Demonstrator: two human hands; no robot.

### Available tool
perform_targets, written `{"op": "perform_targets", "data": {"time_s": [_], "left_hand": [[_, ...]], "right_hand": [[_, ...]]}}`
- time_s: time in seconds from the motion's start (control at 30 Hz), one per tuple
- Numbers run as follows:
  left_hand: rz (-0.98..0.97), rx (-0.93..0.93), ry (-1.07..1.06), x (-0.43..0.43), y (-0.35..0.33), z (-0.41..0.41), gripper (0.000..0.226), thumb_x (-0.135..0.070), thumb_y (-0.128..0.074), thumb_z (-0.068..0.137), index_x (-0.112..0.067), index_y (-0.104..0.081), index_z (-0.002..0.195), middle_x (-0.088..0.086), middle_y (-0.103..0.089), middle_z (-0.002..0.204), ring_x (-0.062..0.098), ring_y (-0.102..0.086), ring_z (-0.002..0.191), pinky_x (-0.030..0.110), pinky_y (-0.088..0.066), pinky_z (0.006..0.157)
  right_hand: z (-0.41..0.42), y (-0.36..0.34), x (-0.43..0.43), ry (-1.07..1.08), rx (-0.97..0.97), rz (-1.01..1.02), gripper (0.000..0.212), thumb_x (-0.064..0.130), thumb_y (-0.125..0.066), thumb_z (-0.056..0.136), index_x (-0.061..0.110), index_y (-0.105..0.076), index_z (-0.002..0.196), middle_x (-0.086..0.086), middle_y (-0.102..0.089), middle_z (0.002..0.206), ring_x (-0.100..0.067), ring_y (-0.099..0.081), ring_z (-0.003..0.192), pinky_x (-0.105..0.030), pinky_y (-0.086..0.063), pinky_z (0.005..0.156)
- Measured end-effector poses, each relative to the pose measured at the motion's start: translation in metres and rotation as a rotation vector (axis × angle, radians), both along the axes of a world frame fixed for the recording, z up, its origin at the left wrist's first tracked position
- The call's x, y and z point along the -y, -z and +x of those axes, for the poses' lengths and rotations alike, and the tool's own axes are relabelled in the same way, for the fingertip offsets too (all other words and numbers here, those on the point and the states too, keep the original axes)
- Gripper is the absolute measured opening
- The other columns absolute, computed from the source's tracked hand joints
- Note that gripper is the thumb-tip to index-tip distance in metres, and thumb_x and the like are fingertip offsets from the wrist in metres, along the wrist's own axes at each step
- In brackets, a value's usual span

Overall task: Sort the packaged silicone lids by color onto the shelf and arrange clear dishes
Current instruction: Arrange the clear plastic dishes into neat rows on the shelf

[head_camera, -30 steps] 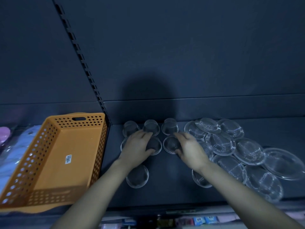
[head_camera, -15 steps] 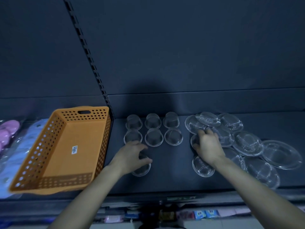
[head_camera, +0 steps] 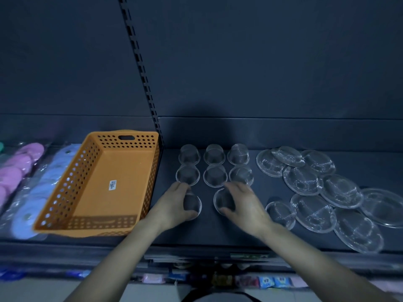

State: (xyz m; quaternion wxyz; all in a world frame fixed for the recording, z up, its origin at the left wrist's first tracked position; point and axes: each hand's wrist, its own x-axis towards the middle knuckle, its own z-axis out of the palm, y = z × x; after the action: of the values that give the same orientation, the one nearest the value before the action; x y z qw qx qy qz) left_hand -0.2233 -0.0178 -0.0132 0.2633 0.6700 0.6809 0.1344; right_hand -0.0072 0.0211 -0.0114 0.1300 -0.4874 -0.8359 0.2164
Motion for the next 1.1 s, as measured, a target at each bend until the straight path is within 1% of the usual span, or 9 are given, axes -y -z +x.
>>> {"op": "perform_targets", "data": {"time_s": [0.1, 0.3, 0.43, 0.53, 0.6, 0.7, 0.8, 0.97, 1.1], "left_hand": [[0.023, 0.000, -0.012, -0.001, 0.001, -0.002, 0.056, -0.036, -0.074, 0.073, -0.022, -0.045, 0.120, -0.009, -0.041, 0.114, 0.010, -0.047, 0.104, 0.022, -0.041, 0.090], [0.043, -0.006, -0.025, -0.003, 0.003, -0.002, 0.059, -0.030, -0.073, 0.075, -0.017, -0.044, 0.126, -0.002, -0.044, 0.123, 0.013, -0.047, 0.111, 0.022, -0.039, 0.094], [0.055, -0.031, -0.034, 0.000, 0.003, -0.003, 0.061, -0.030, -0.071, 0.077, -0.017, -0.042, 0.129, -0.001, -0.044, 0.127, 0.014, -0.046, 0.115, 0.023, -0.040, 0.095], [0.103, -0.065, -0.020, 0.002, 0.003, -0.002, 0.066, -0.033, -0.069, 0.079, -0.016, -0.039, 0.136, -0.001, -0.041, 0.133, 0.016, -0.040, 0.125, 0.024, -0.036, 0.102], [0.176, -0.073, -0.007, 0.003, 0.002, 0.001, 0.065, -0.034, -0.067, 0.082, -0.016, -0.040, 0.137, -0.003, -0.040, 0.136, 0.014, -0.035, 0.129, 0.022, -0.032, 0.104], [0.278, -0.063, 0.047, 0.000, -0.001, 0.012, 0.055, -0.031, -0.064, 0.085, -0.014, -0.046, 0.135, -0.002, -0.043, 0.135, 0.013, -0.035, 0.129, 0.020, -0.030, 0.103], [0.315, -0.039, 0.137, -0.006, -0.001, 0.030, 0.050, -0.029, -0.064, 0.086, -0.013, -0.051, 0.131, -0.001, -0.047, 0.132, 0.013, -0.038, 0.126, 0.020, -0.031, 0.104], [0.317, -0.033, 0.207, -0.018, 0.003, 0.062, 0.045, -0.024, -0.067, 0.081, -0.013, -0.057, 0.123, -0.001, -0.051, 0.124, 0.015, -0.044, 0.118, 0.016, -0.029, 0.096], [0.262, -0.025, 0.191, -0.022, 0.006, 0.072, 0.043, -0.026, -0.066, 0.081, -0.017, -0.056, 0.122, -0.004, -0.050, 0.123, 0.013, -0.044, 0.116, 0.018, -0.033, 0.095]], "right_hand": [[-0.010, 0.002, 0.000, -0.007, 0.060, -0.044, 0.065, 0.026, -0.065, 0.082, 0.013, -0.037, 0.139, -0.005, -0.043, 0.138, -0.022, -0.034, 0.128, -0.023, -0.028, 0.104], [-0.018, 0.005, -0.003, -0.021, 0.048, -0.038, 0.060, 0.024, -0.066, 0.082, 0.011, -0.042, 0.135, -0.005, -0.046, 0.135, -0.023, -0.038, 0.126, -0.024, -0.031, 0.103], [-0.014, 0.002, -0.003, -0.026, 0.050, -0.068, 0.068, 0.029, -0.067, 0.083, 0.015, -0.035, 0.141, -0.001, -0.038, 0.143, -0.020, -0.036, 0.131, -0.027, -0.033, 0.104], [0.000, -0.004, -0.001, -0.002, 0.018, -0.059, 0.072, 0.034, -0.068, 0.082, 0.018, -0.033, 0.143, 0.002, -0.034, 0.146, -0.017, -0.038, 0.131, -0.028, -0.036, 0.103], [0.016, -0.007, 0.000, 0.016, 0.012, 0.003, 0.068, 0.032, -0.070, 0.082, 0.015, -0.039, 0.140, -0.001, -0.038, 0.145, -0.019, -0.038, 0.132, -0.025, -0.031, 0.106], [0.050, -0.010, 0.003, 0.097, 0.095, 0.048, 0.063, 0.030, -0.071, 0.081, 0.011, -0.046, 0.137, -0.008, -0.039, 0.144, -0.023, -0.031, 0.137, -0.026, -0.023, 0.112], [0.083, -0.008, 0.009, 0.182, 0.169, 0.025, 0.066, 0.030, -0.073, 0.078, 0.010, -0.047, 0.136, -0.013, -0.038, 0.145, -0.027, -0.028, 0.138, -0.034, -0.025, 0.114], [0.111, -0.003, 0.014, 0.230, 0.181, -0.086, 0.073, 0.026, -0.069, 0.080, 0.019, -0.034, 0.144, -0.007, -0.035, 0.146, -0.026, -0.030, 0.135, -0.031, -0.026, 0.113], [0.109, -0.001, 0.012, 0.234, 0.135, -0.126, 0.078, 0.025, -0.069, 0.081, 0.022, -0.027, 0.146, -0.004, -0.037, 0.145, -0.024, -0.034, 0.135, -0.030, -0.029, 0.112]]}}
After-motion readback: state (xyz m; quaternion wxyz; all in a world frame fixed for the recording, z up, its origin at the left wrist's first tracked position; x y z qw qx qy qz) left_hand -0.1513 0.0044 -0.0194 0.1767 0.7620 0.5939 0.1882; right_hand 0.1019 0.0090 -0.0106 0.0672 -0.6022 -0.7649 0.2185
